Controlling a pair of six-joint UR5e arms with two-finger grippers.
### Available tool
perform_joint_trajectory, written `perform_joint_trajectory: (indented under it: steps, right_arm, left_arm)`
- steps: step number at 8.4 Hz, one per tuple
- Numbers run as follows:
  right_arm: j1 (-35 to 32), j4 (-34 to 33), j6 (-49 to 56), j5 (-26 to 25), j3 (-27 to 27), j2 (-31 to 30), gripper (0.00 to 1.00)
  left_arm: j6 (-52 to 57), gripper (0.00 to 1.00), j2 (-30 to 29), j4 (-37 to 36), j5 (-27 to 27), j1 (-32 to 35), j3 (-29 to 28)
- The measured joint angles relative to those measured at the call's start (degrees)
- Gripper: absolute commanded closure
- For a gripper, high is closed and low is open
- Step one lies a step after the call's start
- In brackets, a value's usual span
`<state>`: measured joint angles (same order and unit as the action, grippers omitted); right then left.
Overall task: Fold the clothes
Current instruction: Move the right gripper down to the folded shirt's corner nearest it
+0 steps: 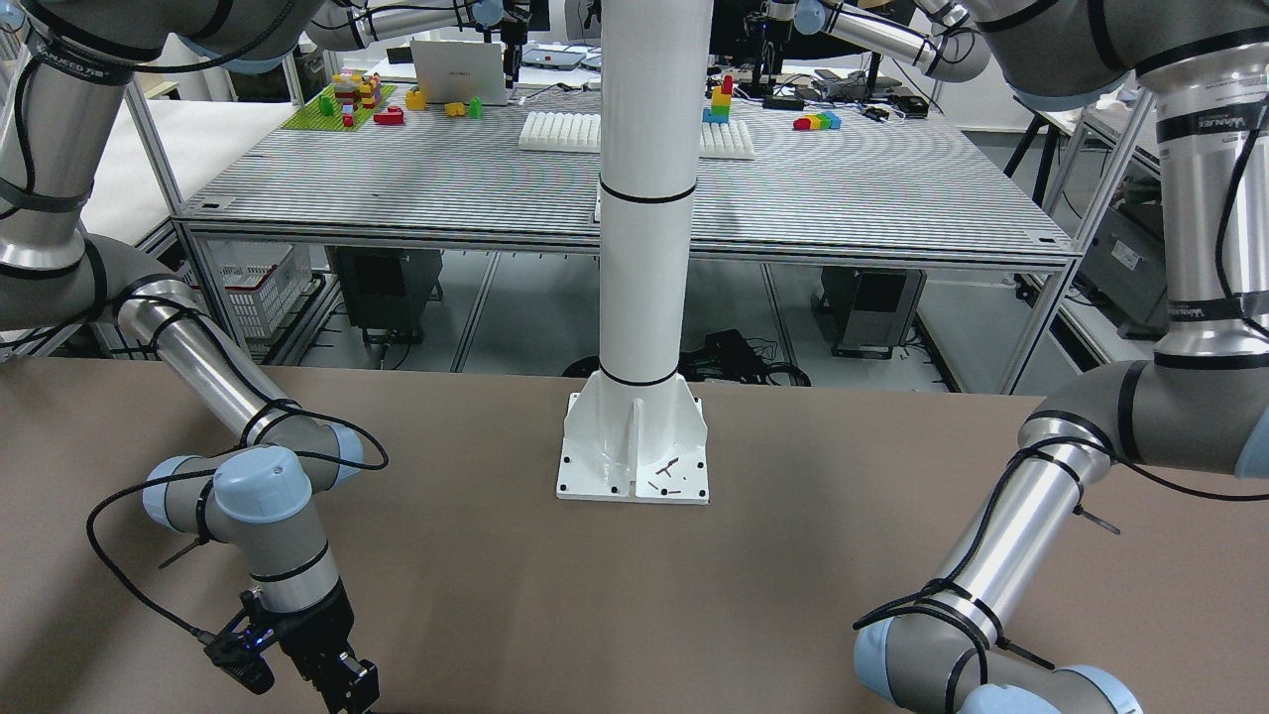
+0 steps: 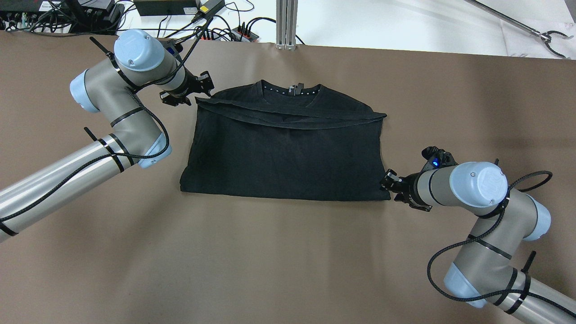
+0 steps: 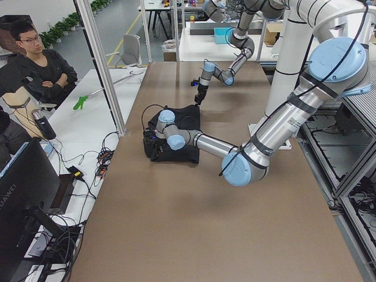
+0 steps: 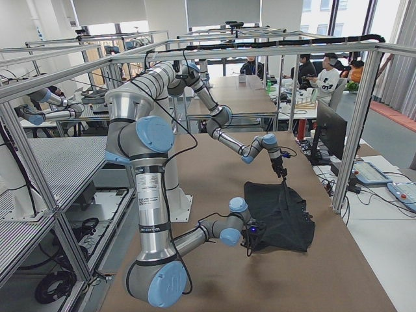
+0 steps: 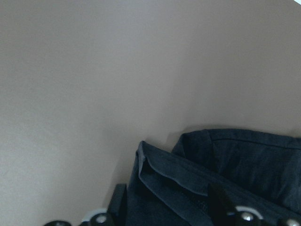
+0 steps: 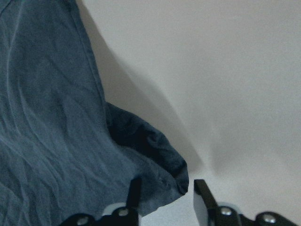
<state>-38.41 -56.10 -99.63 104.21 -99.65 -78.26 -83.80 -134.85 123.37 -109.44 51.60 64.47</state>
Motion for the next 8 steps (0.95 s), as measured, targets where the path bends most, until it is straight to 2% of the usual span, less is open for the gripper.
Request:
perform_joint_trajectory:
  steps: [1, 6, 8]
  right_arm:
    - [0.4, 0.2, -0.4, -0.2, 0.1, -0.1, 1.0]
    - [1.1, 0.7, -1.1, -0.3, -0.2, -0.2, 1.0]
    - [1.1, 0.6, -1.6, 1.1, -4.8, -3.8, 1.0]
  left_arm:
    - [-0.2, 0.33, 0.2, 0.0, 0.2, 0.0, 0.2]
    - [-1.0, 0.33, 0.4, 0.1, 0.9, -0.5, 0.4]
    - [-1.3, 0.33, 0.4, 0.2, 1.2, -0.7, 0.4]
